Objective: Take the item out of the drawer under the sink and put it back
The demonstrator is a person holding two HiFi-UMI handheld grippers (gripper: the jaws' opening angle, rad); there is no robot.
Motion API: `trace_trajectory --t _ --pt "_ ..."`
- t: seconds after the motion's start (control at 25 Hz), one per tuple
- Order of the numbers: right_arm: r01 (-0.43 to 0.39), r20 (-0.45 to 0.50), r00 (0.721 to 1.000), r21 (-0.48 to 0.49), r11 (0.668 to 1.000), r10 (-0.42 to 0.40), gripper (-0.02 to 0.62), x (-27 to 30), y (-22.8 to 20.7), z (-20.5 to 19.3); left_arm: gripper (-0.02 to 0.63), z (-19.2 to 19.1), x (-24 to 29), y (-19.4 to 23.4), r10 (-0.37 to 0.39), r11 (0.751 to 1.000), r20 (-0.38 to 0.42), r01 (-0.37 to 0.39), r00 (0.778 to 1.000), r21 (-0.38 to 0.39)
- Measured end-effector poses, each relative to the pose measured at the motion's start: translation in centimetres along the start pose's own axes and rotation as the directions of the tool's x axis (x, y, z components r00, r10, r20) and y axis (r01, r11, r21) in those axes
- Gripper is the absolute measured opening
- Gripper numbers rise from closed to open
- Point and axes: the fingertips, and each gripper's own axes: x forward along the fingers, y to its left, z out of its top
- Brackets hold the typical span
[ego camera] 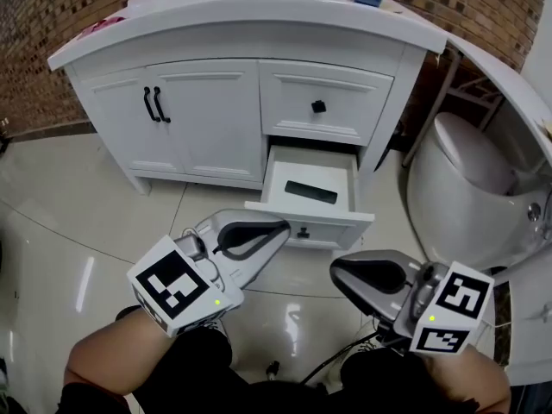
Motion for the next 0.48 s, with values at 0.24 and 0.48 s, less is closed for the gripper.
trace_trajectory --t 0.24,0.48 --pt "-0.011 0.028 1.000 -0.010 1.000 0.012 0.008 -0.4 0.5 0.8 0.057 0.6 0.7 2.4 0.075 0.996 -0.034 -0.073 0.997 0.056" --pt "-0.024 0.027 0.999 -0.007 1.000 0.024 0.008 -0.6 0.7 0.5 0.074 2.1 2.0 5.3 0.115 0.973 -0.084 -0.095 0.990 0.212"
